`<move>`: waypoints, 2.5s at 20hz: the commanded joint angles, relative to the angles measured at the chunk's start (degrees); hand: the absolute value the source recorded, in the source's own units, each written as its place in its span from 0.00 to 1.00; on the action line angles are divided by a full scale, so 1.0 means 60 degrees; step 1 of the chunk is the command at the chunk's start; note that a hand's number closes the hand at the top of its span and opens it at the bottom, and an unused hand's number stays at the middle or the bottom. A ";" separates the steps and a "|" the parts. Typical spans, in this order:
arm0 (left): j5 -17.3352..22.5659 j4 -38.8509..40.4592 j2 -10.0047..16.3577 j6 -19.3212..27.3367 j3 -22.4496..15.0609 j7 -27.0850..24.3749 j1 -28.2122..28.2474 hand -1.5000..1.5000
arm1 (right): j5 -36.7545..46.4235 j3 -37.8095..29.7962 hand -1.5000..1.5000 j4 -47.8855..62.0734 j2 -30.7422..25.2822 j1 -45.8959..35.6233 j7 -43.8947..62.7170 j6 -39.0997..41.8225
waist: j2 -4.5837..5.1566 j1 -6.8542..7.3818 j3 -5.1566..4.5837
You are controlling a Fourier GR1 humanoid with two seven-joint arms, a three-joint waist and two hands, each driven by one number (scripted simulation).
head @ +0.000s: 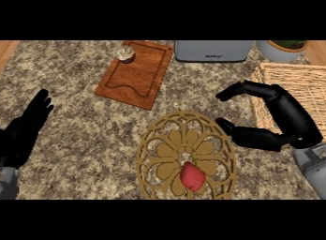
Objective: Pick the bell pepper from the placemat and place it in the basket
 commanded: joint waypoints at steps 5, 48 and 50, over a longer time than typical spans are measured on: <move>0.0030 0.0567 -0.0165 0.0156 0.0006 0.0766 -0.0873 0.50 | 0.5536 0.3448 0.00 0.0646 0.2698 -0.0347 0.1739 -0.3447 | -0.0010 0.0030 -0.0005; -0.0140 0.0530 -0.0234 0.0028 0.0401 0.0860 -0.0590 0.50 | 0.7000 0.2951 0.00 -0.3667 0.4710 -0.1451 1.4571 0.5122 | -0.0156 -0.0355 0.0033; -0.0373 0.0723 -0.0551 0.0146 0.0179 0.0820 -0.0812 0.50 | 0.7536 0.2939 0.00 -0.3621 0.4457 -0.1044 1.3954 0.4930 | -0.0073 -0.0245 0.0033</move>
